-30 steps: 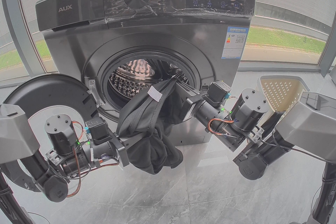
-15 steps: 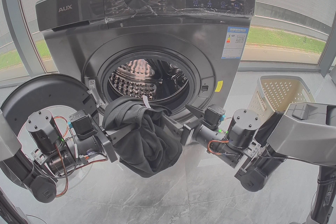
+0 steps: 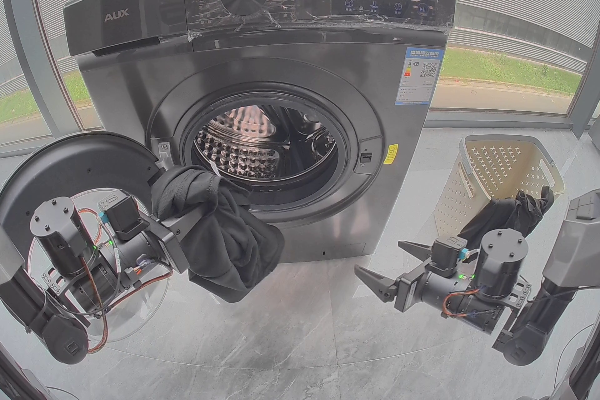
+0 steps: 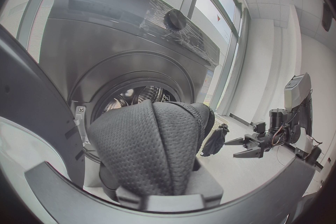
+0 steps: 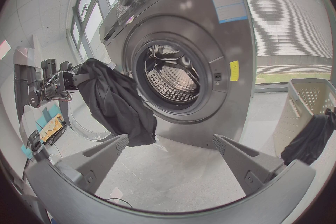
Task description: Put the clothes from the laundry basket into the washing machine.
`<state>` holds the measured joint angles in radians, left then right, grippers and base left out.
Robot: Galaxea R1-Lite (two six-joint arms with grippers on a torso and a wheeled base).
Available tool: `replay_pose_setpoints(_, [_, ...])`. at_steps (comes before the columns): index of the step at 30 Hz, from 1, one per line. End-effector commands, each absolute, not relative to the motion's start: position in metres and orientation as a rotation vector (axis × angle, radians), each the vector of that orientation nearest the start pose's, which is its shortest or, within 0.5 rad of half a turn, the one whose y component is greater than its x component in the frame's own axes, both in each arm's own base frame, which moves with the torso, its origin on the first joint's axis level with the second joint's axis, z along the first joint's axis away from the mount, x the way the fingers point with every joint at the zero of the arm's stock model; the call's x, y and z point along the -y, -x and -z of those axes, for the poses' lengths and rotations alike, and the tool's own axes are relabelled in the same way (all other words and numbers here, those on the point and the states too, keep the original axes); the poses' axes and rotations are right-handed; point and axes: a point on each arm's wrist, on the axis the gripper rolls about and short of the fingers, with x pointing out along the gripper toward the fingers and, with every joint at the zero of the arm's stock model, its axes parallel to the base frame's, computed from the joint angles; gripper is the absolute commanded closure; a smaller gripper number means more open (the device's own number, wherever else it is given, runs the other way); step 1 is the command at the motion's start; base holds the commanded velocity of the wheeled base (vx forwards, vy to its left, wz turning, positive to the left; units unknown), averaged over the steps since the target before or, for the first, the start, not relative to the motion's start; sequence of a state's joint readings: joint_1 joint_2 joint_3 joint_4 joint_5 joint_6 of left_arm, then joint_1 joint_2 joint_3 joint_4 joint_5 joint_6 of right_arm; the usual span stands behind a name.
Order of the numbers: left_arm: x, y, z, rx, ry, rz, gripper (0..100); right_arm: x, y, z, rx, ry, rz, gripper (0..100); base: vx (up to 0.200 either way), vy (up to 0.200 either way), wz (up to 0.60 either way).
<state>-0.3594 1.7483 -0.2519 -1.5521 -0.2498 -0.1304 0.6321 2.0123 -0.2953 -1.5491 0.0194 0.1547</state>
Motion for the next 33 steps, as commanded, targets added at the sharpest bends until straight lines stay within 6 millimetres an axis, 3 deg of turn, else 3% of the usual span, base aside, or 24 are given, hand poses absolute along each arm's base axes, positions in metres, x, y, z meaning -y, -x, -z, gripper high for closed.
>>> replay_pose_setpoints(1, [0.087,-0.223,-0.131,0.011,0.126,0.588,100,-0.149,-0.219,-0.086,-0.167,-0.109,-0.602,0,0.000,0.000,0.00])
replay_pose_setpoints(11, [0.082,-0.224,-0.118,-0.049,0.119,0.568,100,-0.140,-0.222,-0.091,-0.149,-0.118,-0.570,0,0.000,0.000,0.00])
replay_pose_setpoints(20, [0.083,-0.230,-0.113,-0.063,0.109,0.559,100,-0.141,-0.223,-0.089,-0.158,-0.116,-0.571,0,0.200,0.000,0.00])
replay_pose_setpoints(26, [0.084,-0.231,-0.109,-0.078,0.107,0.561,100,-0.141,-0.222,-0.087,-0.164,-0.114,-0.570,0,0.000,0.000,0.00])
replay_pose_setpoints(33, [0.085,-0.232,-0.106,-0.093,0.108,0.562,100,-0.140,-0.222,-0.087,-0.167,-0.115,-0.568,0,0.000,0.200,0.00])
